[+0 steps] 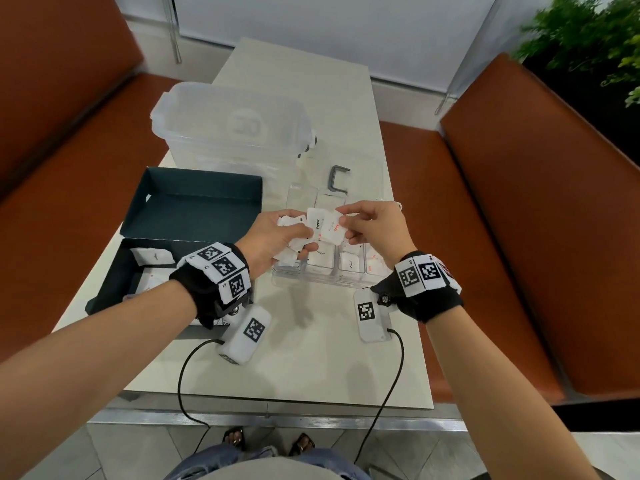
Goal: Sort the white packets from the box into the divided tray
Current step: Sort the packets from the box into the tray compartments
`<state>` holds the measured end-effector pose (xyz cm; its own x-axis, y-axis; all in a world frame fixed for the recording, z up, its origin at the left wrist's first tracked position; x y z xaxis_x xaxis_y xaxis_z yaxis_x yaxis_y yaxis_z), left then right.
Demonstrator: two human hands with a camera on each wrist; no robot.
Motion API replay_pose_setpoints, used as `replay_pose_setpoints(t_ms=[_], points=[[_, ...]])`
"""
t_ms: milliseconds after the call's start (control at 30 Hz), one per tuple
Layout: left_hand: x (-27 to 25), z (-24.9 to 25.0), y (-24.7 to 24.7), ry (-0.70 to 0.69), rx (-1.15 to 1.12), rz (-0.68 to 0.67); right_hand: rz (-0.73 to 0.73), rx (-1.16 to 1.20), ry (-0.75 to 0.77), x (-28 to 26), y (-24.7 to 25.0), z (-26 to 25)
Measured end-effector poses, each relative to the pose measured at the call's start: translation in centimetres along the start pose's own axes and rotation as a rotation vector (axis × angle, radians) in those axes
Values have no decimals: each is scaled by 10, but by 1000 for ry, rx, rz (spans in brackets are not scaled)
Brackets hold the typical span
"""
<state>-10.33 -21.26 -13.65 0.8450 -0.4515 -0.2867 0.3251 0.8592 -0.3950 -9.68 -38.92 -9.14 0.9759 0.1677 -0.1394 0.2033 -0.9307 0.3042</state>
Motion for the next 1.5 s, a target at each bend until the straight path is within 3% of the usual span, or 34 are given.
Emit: replay_pose_setpoints(t_ms=[300, 433, 633, 833, 1067, 1367, 1500], points=[[0, -4, -8, -19, -49, -12, -41, -24, 8, -2, -11, 1], [-1, -3, -10, -24, -40, -14, -72, 61, -105, -3, -9, 12], [0, -6, -12, -27, 16, 5, -121, 250, -151, -1, -28, 18], [-1, -9, -8, -14, 14, -3, -136, 164, -265, 1, -31, 28], [0, -7, 1, -28, -34, 26, 10, 184, -189, 4, -16, 28], [3, -3, -3, -67, 62, -5, 15, 259, -103, 3, -23, 25], [5, -2, -8, -69, 129, -14, 12, 178, -117, 1, -14, 22]])
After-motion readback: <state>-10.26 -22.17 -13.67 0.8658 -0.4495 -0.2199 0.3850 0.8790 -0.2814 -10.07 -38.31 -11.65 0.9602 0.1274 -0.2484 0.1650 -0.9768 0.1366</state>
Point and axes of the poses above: each hand's wrist, its own x-axis towards the middle knuckle, its own y-axis out of the back of the hand, z = x × y, the point moved 8 cm from there along x, towards the middle knuckle, and after that the axes turned 14 degrees about -z, right-handed, at the moved point
